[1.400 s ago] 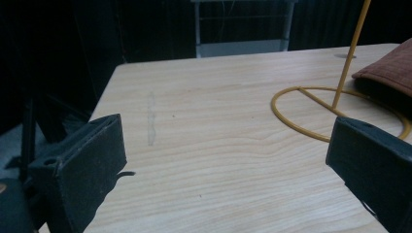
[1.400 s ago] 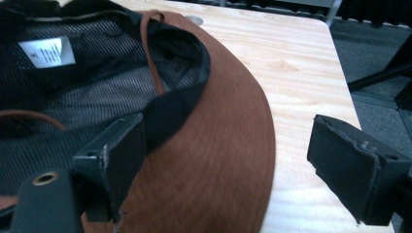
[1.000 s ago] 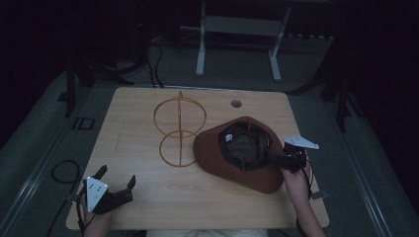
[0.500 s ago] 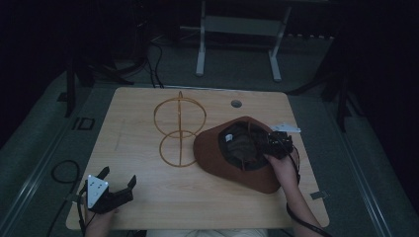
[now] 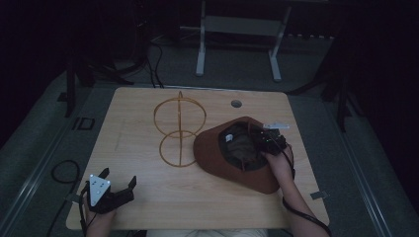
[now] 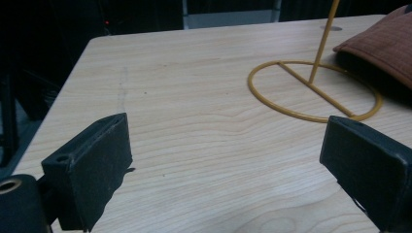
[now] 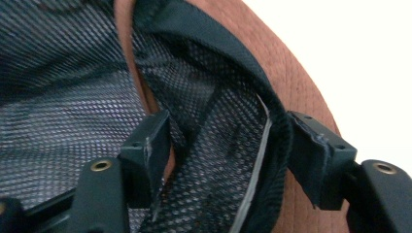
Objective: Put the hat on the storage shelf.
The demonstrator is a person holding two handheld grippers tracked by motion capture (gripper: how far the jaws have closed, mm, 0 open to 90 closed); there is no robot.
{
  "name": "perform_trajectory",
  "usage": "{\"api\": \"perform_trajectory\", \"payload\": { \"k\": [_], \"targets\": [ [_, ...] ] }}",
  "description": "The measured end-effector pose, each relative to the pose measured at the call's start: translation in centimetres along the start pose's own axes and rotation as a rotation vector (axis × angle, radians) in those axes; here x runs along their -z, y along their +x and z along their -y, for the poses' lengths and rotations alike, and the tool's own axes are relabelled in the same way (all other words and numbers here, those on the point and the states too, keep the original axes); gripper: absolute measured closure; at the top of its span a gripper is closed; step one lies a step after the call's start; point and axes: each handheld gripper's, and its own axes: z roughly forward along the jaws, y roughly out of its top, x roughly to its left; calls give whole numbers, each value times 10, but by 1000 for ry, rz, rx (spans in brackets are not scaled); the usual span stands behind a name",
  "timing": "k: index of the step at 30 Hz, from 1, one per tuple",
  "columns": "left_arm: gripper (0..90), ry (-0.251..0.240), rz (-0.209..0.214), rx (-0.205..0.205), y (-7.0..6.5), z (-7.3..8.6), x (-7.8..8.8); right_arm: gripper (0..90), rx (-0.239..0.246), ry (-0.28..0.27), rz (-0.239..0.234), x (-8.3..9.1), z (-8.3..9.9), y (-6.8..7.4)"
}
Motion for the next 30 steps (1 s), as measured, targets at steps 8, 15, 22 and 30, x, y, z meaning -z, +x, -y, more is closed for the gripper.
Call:
{"api": "perform_trajectory", "payload": {
  "k": [8, 15, 22, 30],
  "targets": [
    [52, -25, -13, -9, 0, 0, 0, 541, 40, 34, 104, -11, 8, 10],
    [52, -50, -31, -16, 1, 1, 1, 822, 30, -36, 201, -5, 12, 8],
    [52, -47, -29, -12, 1, 1, 0, 838, -13, -127, 187, 17, 1, 1],
    [52, -53, -20, -8, 3, -1, 3, 839, -63, -255, 158, 54, -14, -3]
  ]
}}
